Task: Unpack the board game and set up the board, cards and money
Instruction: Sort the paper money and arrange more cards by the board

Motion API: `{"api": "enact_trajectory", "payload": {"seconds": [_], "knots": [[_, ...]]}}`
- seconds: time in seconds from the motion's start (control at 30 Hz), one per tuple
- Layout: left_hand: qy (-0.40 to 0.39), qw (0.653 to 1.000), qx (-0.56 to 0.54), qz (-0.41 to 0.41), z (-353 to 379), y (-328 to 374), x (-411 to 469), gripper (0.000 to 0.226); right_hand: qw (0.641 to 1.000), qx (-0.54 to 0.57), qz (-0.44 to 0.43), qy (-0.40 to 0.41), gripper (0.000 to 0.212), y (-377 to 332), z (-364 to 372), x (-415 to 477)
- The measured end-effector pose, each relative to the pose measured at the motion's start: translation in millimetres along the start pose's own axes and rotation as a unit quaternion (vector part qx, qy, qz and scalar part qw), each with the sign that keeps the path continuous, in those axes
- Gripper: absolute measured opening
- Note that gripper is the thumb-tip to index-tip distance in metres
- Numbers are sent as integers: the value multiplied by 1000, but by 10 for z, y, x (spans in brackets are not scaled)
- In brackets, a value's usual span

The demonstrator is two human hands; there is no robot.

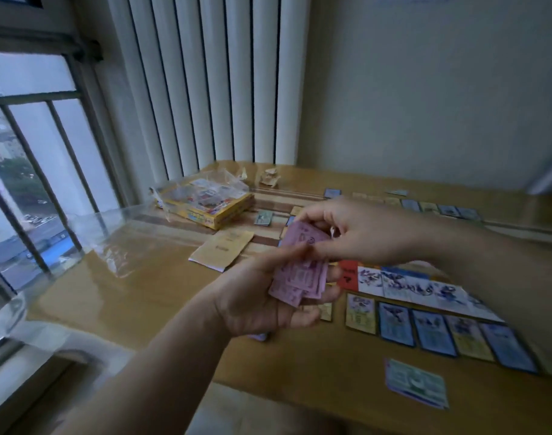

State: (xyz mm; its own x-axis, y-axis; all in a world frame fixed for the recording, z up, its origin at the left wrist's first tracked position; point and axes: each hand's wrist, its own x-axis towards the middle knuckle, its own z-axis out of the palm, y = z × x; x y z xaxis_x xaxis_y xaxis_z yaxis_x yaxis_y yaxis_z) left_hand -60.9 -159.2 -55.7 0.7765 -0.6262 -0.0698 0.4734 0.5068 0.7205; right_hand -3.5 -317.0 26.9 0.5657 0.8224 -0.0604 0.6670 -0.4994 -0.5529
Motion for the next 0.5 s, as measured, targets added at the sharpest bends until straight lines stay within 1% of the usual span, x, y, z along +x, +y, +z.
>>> {"api": "enact_trajectory", "payload": {"seconds": [0.03, 0.1, 0.17, 0.2, 0.27, 0.33, 0.4, 0.5], "knots": [[18, 1000, -20, -8, 54, -43, 84, 39, 1000, -3, 11, 10, 20, 43, 2, -74], [67, 996, -62, -14, 169, -120, 239, 27, 999, -14, 39, 26, 35, 130, -6, -203], [128, 989, -74, -4, 293, -196, 370, 16, 996, -32, 69, 37, 61, 238, -41, -328], [148, 986, -73, 1, 340, -231, 426, 18, 995, -35, 82, 37, 76, 287, -54, -383], [162, 985, -57, 7, 439, -296, 518, 21, 993, -52, 101, 36, 106, 338, -28, -497], [164, 986, -22, 2, 501, -341, 592, 21, 988, -111, 97, 38, 121, 357, 70, -586], [165, 986, 20, -6, 553, -374, 646, 22, 986, -137, 80, 51, 120, 381, 167, -641], [154, 988, 27, -13, 569, -395, 691, 23, 986, -123, 47, 99, 96, 465, 186, -678]]}}
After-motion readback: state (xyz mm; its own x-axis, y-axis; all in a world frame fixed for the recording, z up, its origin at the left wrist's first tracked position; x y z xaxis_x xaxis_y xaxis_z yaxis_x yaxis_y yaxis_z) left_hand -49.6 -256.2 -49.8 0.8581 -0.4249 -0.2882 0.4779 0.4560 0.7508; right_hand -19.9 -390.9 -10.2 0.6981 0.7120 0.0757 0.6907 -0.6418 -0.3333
